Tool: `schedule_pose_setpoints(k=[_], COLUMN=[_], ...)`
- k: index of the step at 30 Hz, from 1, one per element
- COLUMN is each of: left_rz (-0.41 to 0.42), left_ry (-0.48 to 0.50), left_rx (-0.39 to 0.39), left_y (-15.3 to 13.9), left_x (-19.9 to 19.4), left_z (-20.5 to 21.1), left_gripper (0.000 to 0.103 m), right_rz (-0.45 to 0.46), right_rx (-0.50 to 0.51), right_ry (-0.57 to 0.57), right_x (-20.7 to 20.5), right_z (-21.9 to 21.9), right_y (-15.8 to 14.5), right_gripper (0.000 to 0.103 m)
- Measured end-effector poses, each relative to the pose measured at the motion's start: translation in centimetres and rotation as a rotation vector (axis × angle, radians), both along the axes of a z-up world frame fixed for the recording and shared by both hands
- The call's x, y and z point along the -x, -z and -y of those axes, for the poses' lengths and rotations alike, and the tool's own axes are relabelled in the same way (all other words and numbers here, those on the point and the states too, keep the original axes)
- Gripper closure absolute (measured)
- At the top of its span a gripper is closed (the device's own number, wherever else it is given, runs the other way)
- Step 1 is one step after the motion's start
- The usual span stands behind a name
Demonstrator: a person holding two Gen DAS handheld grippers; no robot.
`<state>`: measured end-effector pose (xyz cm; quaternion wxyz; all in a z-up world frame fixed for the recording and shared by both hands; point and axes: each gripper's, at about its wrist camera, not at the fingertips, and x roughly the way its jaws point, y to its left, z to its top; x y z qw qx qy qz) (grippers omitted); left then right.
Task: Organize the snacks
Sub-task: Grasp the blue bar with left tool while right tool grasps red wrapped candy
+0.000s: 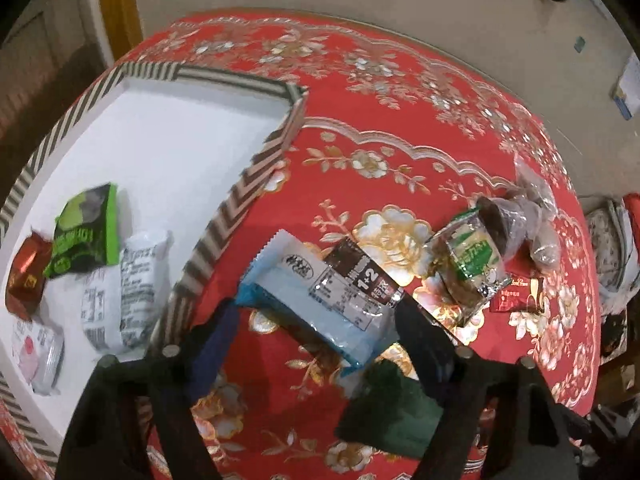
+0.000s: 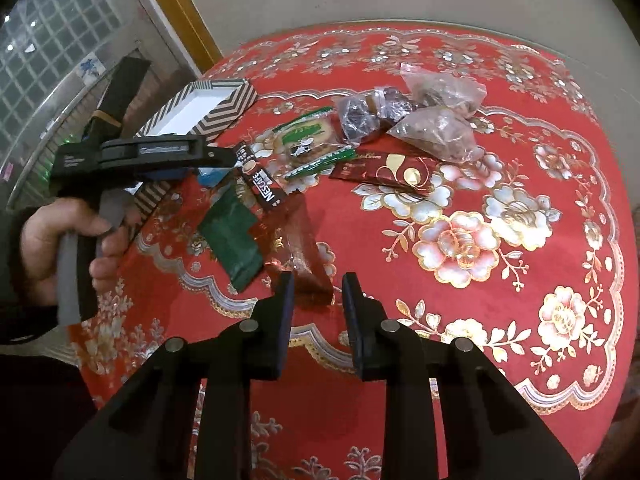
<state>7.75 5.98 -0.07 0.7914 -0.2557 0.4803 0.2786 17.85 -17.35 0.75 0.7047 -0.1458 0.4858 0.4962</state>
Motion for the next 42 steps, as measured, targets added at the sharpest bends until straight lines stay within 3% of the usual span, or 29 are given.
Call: schedule_pose_setpoints(k=[2, 3, 6, 13, 16, 20, 23, 28, 32, 35, 36, 39, 42], left_rz=[0.016, 0.018, 0.011, 0.074, 0.082, 0.050, 0.000, 0.053, 0.005, -0.040, -0.052, -0.062, -0.067], left_ry=[0.026, 0.030, 0.052, 0.147, 0.219, 0.295, 0.257, 0.193, 0.186, 0.196, 0.192, 0.180, 0.165], left_rx=[0.013, 0.003, -0.024, 0.054, 0.085, 0.051, 0.000, 0.004, -0.022, -0.035, -0.035, -0.048, -0.058], left_y=[0.1, 0.1, 0.0, 0.1, 0.1, -0.1, -0.4, -1.7, -1.1, -0.2, 0.0, 0.2, 0.3], left_x=[0.0, 0.1, 0.6, 3.4, 4.9, 5.7, 5.2, 4.2, 3.0, 2.9, 2.9, 3.0, 3.0], left_z=[0.0, 0.1, 0.2, 1.0, 2.6, 4.3, 4.6, 4.4, 4.9, 5.1, 5.1, 4.9, 4.5], left_gripper=[0.039, 0.051, 0.065, 0.074, 0.074, 0.069, 0.015, 0.015, 0.017, 0.027, 0.030, 0.035, 0.039], right_rz=[-0.002, -0.005, -0.018, -0.030, -0.034, -0.039, -0.045, -0.040, -0.045, -0.058, -0.071, -0.064, -0.052], right_rx=[0.001, -0.001, -0.004, -0.014, -0.022, -0.025, -0.025, -0.025, -0.044, -0.072, -0.079, -0.076, -0.067], right_ry=[-0.001, -0.001, 0.003, 0.003, 0.003, 0.011, 0.015, 0.006, -0.008, -0.031, -0.049, -0.087, -0.078], right_x=[0.0, 0.0, -0.2, -0.6, -0.8, -1.0, -1.1, -1.1, -0.9, -0.6, -0.5, 0.0, -0.1], right_z=[0.0, 0.0, -0.1, -0.2, -0.1, 0.1, 0.2, 0.4, 0.3, -0.2, -0.6, -1.8, -2.8], right_y=[0.0, 0.0, 0.1, 0.0, -0.1, 0.0, 0.2, 0.2, 0.1, 0.1, 0.3, 1.0, 1.5], right_gripper=[0.079, 0.079, 0.079, 0.079, 0.079, 0.079, 0.079, 0.079, 0.079, 0.079, 0.078, 0.057, 0.057])
